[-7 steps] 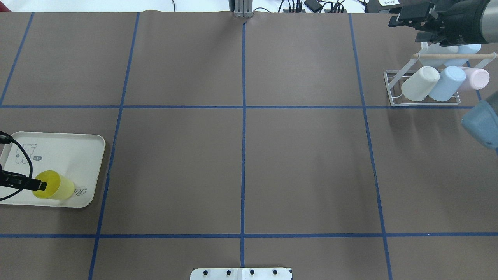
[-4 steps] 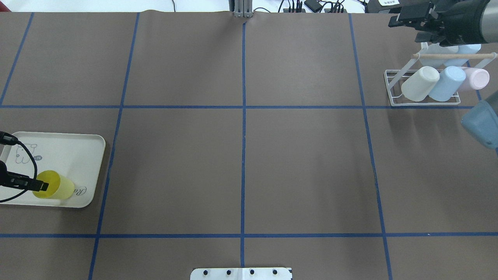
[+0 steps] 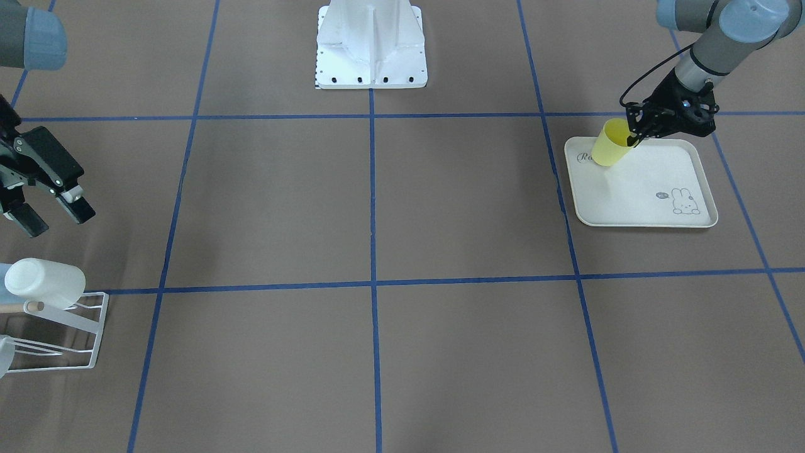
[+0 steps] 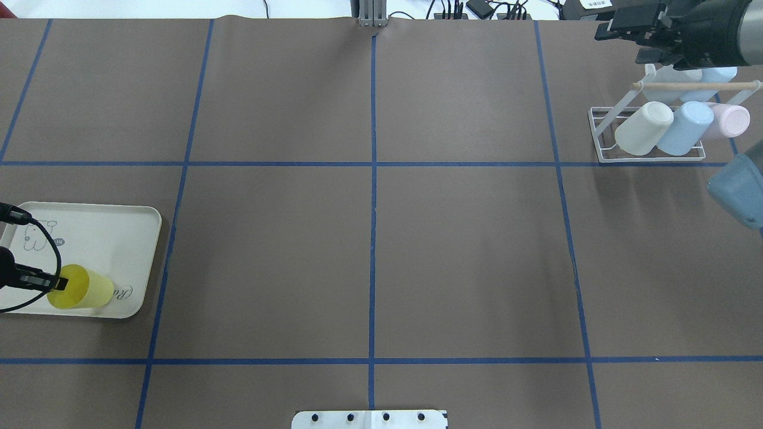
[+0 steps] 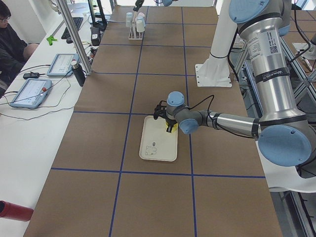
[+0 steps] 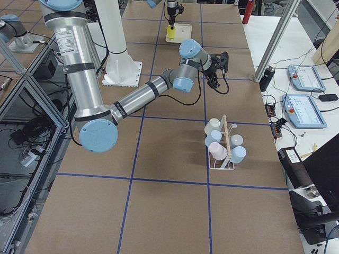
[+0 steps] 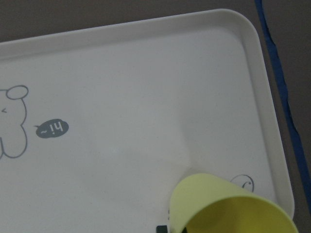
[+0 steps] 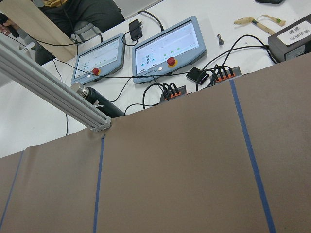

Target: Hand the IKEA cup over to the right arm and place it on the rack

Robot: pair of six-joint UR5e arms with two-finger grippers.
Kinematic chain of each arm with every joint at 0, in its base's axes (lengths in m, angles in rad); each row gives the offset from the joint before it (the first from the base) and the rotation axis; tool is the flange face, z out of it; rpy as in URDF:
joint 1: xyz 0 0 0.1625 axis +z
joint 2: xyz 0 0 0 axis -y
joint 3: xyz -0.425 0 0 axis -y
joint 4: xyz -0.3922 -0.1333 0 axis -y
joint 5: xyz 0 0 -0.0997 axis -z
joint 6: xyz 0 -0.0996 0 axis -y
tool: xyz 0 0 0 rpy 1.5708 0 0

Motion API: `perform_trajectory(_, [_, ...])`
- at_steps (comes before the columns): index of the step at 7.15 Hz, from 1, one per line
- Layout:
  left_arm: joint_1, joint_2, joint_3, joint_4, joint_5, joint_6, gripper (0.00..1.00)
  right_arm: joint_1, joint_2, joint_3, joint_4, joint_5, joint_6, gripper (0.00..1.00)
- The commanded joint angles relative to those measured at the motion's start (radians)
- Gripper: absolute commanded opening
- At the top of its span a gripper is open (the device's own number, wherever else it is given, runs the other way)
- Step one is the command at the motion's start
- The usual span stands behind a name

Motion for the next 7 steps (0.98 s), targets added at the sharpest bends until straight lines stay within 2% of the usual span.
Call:
perform_trajectory(1, [-0.075,0.002,-0.046,0.042,-0.005,0.001,0.0,0.0,0.004,0.001,0.0,0.001,0.001,1.0])
perform_trajectory(2, [-0.153,-0.031,-0.088,0.135,-0.009,-0.001,0.0,-0.002,0.01,0.001,0.0,0.004,0.003,1.0])
perform_trajectory(4, [-0.264,-0.215,-0.1,0.263,-0.012,-0.075,0.0,-0.015,0.024,0.001,0.0,0.016,0.004,1.0])
perform_trajectory(6, [-0.261,-0.379,-0.079,0.261,-0.003,-0.407,0.0,-0.066,0.062,-0.009,0.0,0.013,0.077,1.0])
perform_trajectory(7, [-0.254,-0.453,-0.074,0.254,0.05,-0.573,0.0,-0.09,0.085,-0.009,0.011,0.009,0.133,1.0])
